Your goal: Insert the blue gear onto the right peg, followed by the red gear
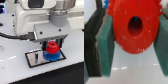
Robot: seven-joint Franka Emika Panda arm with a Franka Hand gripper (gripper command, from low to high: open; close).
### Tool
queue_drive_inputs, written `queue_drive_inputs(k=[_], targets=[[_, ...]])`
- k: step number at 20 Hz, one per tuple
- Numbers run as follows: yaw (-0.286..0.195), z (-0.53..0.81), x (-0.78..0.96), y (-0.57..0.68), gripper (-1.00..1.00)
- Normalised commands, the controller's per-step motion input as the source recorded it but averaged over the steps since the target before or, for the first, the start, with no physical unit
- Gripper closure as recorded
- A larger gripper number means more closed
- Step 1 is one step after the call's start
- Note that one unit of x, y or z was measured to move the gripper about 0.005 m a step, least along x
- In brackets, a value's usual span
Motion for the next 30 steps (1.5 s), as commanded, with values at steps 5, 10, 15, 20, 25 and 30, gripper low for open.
queue_drive_inputs(k=[5,10,15,20,25,30], targets=[[0.0,0.08,0.14,0.01,1.0],[0.0,-0.27,0.23,-0.03,1.0],[0.0,-0.35,0.18,-0.03,1.0],[0.0,-0.08,0.09,-0.03,-1.0],[0.0,0.32,0.01,0.12,-1.0],[0.0,0.54,0.01,0.11,-1.0]])
